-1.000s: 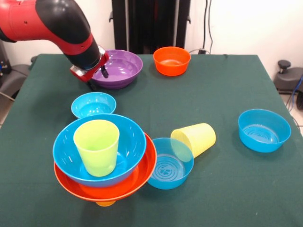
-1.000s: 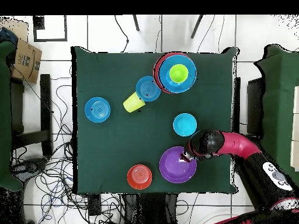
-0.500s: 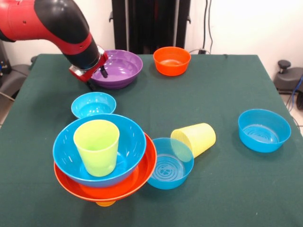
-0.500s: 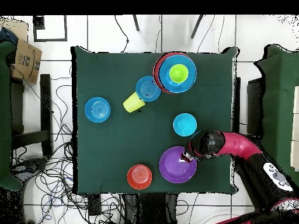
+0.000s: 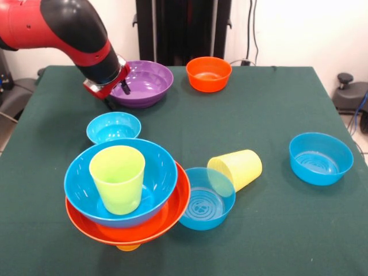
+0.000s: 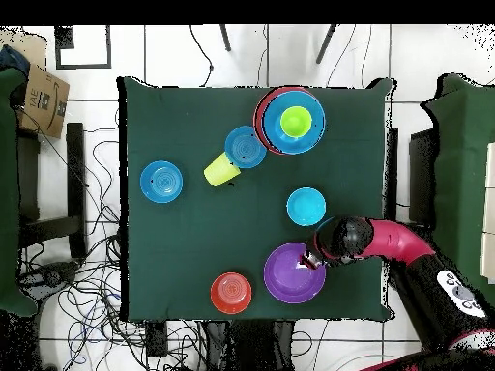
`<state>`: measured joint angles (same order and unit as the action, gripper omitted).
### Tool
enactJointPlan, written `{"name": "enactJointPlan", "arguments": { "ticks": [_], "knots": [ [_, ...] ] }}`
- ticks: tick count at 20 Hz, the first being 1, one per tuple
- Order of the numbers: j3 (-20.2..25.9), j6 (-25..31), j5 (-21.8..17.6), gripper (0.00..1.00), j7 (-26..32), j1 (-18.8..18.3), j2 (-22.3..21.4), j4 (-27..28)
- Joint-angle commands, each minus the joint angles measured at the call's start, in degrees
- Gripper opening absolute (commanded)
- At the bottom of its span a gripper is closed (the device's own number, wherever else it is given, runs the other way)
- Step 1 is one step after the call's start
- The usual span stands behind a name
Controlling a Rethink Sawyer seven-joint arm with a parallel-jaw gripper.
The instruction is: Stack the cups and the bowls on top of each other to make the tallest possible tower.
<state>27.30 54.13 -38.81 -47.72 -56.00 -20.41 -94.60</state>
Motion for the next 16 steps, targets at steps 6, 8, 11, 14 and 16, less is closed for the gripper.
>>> {"name": "enactJointPlan", "arguments": {
  "ticks": [6, 8, 11, 14, 16],
  "knots": [
    [1.69, -5.9, -0.45, 1.0, -0.29, 0.0, 3.13, -0.73],
    [2.95, -6.65, 0.6, 1.0, 0.0, -0.94, 3.08, -1.57],
    [5.56, -8.86, 1.95, 1.0, 1.17, -3.14, 3.79, -3.22],
    [6.14, -9.6, 1.82, 1.0, 1.22, -3.75, 4.14, -3.5],
    [6.16, -9.48, 1.67, 1.0, 0.86, -3.49, 4.12, -3.42]
  ]
}}
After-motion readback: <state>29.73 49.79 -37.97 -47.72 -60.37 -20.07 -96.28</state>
